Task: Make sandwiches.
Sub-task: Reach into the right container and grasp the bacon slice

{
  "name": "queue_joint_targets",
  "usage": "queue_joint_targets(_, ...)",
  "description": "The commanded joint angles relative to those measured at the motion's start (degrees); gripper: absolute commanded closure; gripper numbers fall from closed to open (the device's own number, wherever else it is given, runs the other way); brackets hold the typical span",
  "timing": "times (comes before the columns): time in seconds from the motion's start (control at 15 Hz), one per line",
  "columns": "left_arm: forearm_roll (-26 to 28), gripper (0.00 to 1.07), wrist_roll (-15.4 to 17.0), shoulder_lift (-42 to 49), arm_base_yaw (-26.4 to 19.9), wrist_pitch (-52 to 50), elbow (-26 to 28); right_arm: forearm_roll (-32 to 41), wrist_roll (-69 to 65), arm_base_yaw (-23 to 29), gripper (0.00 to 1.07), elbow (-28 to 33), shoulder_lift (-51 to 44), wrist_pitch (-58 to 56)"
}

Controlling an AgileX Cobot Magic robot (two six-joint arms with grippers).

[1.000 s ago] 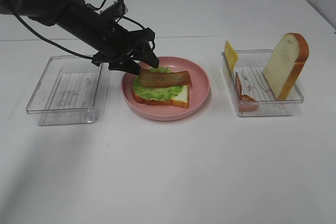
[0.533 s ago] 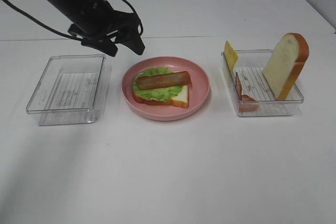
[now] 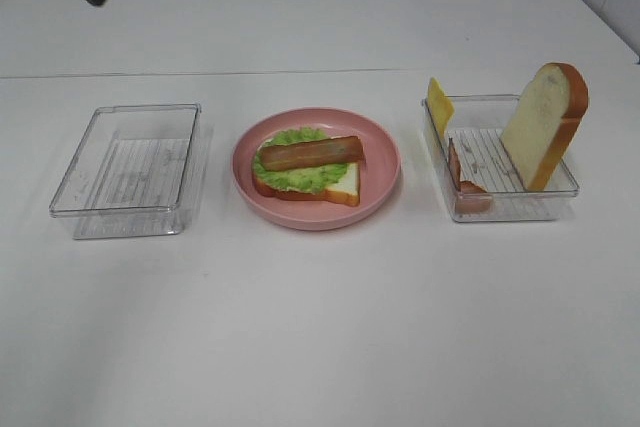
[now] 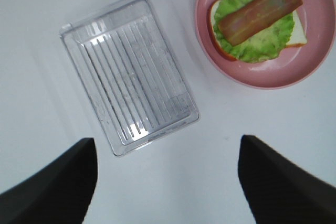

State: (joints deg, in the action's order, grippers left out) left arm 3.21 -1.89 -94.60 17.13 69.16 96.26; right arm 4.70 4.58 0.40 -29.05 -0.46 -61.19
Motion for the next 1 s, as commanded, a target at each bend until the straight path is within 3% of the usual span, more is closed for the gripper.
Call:
queue_joint_targets(0.07,-0.92,0.35,0.57,8.42,-0.06,4.58,-2.18,0.11,0.34,-0.4,0.27,0.06,-0.63,0.4)
queue_joint_targets(0.27,-0.92,0.35,0.57,18.05,-0.06,4.58,-9.05,0.11,0.34,-0.4,0.27,0.06,-0.63,0.4)
queue_joint_targets(0.67,-0.92,0.35,0.57,45.38,-0.06,2.35,-38.79,0.11,0.34,-0.4,0.27,0.06,-0.63,0.4)
queue_joint_targets(0.8,-0.92,0.36,0.57,54.26,-0.06,0.57,-46.7,0.11,0.34,-0.4,0.27,0.06,-0.63,0.4)
queue_joint_targets(1.0,-0.92,0.36,0.57,64.46,-0.06,-0.74,-54.26,0.11,0.34,-0.4,0.27,0.06,-0.63,0.4)
